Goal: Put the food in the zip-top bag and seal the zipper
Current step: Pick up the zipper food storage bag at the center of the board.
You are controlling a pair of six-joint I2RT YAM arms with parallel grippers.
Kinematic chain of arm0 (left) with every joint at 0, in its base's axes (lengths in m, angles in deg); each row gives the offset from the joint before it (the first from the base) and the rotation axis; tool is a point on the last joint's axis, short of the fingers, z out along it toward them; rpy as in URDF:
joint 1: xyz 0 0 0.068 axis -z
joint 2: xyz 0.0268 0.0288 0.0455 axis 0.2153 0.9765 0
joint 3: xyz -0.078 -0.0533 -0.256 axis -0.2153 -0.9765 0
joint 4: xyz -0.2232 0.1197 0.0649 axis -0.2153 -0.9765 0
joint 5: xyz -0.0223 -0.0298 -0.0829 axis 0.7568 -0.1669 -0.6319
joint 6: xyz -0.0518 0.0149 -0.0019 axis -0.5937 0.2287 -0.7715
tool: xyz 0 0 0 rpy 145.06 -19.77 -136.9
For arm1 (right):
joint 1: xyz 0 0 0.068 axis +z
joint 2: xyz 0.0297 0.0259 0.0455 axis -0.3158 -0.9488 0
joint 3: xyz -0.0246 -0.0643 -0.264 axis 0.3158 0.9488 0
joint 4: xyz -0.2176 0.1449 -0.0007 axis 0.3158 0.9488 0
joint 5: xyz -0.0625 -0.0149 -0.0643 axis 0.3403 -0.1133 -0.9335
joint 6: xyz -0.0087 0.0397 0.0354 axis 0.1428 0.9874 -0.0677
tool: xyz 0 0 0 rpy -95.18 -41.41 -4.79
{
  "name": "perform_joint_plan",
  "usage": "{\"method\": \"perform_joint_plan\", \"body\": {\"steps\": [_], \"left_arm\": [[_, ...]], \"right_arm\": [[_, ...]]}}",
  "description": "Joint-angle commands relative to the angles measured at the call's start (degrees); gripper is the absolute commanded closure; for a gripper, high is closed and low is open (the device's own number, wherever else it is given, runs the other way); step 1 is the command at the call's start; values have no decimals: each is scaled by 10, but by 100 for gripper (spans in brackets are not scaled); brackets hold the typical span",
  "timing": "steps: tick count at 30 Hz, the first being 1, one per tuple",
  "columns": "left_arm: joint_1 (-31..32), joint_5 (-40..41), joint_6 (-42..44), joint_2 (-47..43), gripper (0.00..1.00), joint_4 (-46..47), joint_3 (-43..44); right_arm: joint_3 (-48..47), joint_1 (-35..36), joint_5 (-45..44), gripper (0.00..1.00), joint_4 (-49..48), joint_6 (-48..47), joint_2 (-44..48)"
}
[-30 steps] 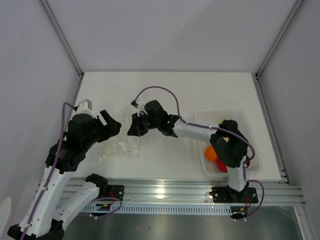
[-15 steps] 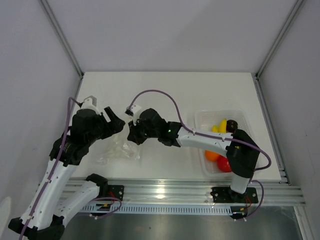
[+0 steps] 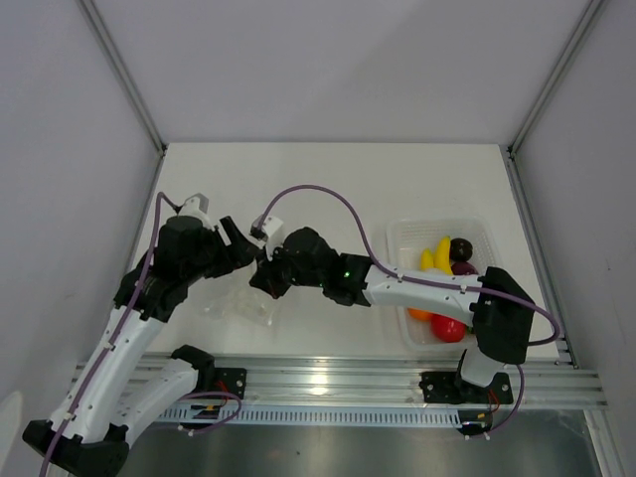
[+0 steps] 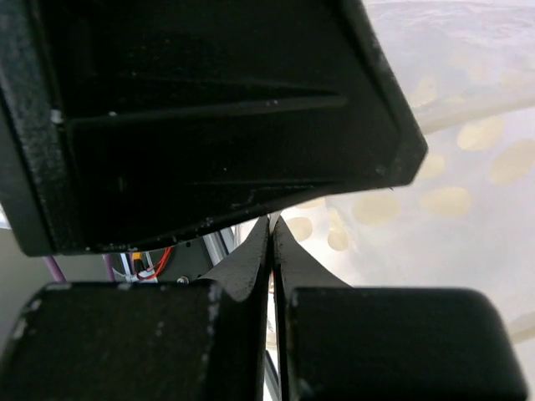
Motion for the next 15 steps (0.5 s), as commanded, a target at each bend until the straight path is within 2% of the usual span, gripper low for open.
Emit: {"method": "perform_joint_plan", "body": {"steps": [1,7,12,15], "left_arm": [[-5,-47,15,5,24,38,-2],[-4,-71,43,10,40,40,-11],[-4,-86,69,7,44,39,-19],[-4,-82,85,-3,42,38,-25]], "right_arm": [[9,7,-9,100,-44,-8,31],[8,5,-9,100,-51,1,30],[7,-6,2,100,-53,20,31],[11,-13,14,100,-53,34,34]]}}
